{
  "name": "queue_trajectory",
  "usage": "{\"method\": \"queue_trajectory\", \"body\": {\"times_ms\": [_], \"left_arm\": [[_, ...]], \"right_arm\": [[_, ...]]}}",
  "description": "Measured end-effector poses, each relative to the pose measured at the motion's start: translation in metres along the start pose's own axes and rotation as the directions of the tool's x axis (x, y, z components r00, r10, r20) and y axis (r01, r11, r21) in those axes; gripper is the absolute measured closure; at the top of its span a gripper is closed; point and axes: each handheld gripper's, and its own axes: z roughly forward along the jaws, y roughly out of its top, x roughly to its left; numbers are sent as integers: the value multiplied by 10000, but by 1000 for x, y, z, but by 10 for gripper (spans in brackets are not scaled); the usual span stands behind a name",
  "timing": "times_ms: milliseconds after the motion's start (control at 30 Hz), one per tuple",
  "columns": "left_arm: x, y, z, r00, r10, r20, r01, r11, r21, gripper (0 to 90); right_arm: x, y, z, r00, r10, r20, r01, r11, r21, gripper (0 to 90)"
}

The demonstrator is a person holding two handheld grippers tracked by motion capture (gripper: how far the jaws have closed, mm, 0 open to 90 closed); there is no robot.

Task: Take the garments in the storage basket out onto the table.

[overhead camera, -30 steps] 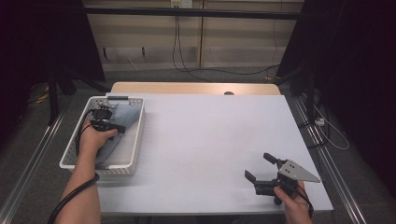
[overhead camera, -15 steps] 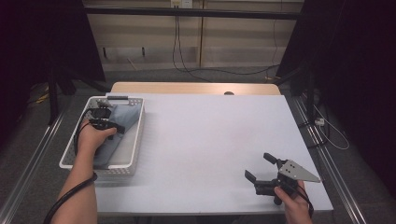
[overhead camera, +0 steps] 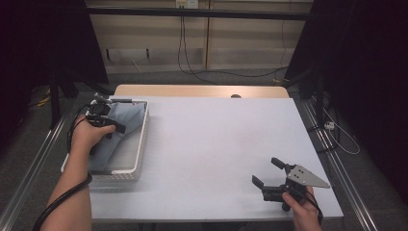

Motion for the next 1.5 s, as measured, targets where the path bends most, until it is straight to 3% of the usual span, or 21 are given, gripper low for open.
{"method": "queue_trajectory", "body": {"times_ms": [500,867,1000,1033,1333,1400,1433,1500], "left_arm": [[-16,19,-30,9986,350,387,-358,9992,197,619],[-31,29,-44,9970,221,737,-279,9965,782,619],[-38,35,-51,9964,390,753,-471,9931,1077,620],[-40,35,-52,9969,228,752,-304,9944,1010,620],[-44,41,-66,9962,25,873,-112,9950,993,622],[-44,42,-70,9963,194,842,-288,9932,1127,622],[-45,43,-72,9966,21,827,-110,9941,1079,622],[-46,44,-73,9964,28,848,-123,9936,1123,622]], "right_arm": [[0,0,0,10000,-37,16,37,10000,-34,22],[0,0,-1,10000,-24,-37,24,10000,-47,22],[1,0,-1,10000,-21,-30,21,10000,-39,22],[1,0,-1,10000,-20,-33,20,10000,-45,22],[0,1,-1,10000,-31,-16,31,10000,-71,22],[1,1,-1,10000,-58,-33,57,9999,-90,22],[1,1,-1,10000,-59,-36,59,10000,-77,22],[1,1,-1,10000,-57,-42,57,10000,-67,22]]}}
